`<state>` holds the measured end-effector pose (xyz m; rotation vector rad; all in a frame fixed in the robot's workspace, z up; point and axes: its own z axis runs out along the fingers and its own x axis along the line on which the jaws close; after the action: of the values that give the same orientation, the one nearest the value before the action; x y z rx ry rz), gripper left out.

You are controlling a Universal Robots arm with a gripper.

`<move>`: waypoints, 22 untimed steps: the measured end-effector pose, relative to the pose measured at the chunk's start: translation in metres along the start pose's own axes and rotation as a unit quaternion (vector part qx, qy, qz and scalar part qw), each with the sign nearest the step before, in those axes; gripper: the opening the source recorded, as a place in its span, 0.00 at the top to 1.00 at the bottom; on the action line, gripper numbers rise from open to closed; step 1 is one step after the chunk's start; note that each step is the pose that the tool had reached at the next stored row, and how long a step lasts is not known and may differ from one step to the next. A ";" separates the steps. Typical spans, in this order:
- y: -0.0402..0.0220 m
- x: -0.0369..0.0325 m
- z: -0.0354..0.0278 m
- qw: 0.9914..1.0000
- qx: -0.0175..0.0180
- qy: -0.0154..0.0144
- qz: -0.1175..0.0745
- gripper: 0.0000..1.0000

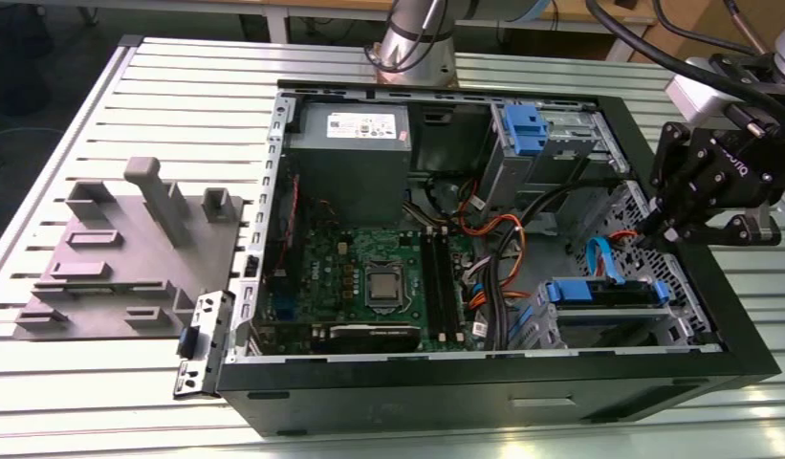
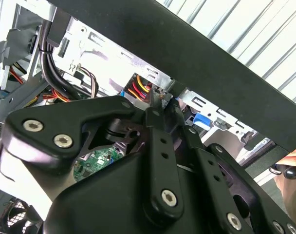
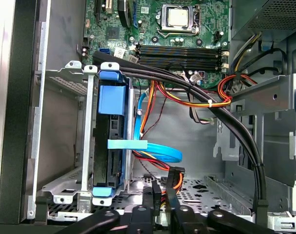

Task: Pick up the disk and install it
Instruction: 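Insert the second disk wire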

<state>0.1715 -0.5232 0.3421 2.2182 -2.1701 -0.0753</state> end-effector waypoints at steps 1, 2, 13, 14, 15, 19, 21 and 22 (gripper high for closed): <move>0.0000 0.0000 0.0000 1.000 0.000 0.000 0.000 0.76; 0.0000 0.0000 0.0000 1.000 0.000 0.000 0.000 0.82; 0.0077 -0.0002 0.0005 1.000 0.005 0.000 0.000 0.82; 0.0095 -0.0002 0.0005 1.000 0.007 0.000 0.000 0.82; 0.0111 0.0000 0.0007 1.000 0.008 0.000 0.000 0.82; 0.0156 0.0030 0.0009 1.000 0.013 0.000 0.000 0.82; 0.0167 0.0055 0.0010 1.000 0.014 0.000 0.000 0.82; 0.0172 0.0067 0.0010 1.000 0.014 0.000 0.000 0.82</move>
<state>0.1544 -0.5302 0.3421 2.2329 -2.1842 -0.0441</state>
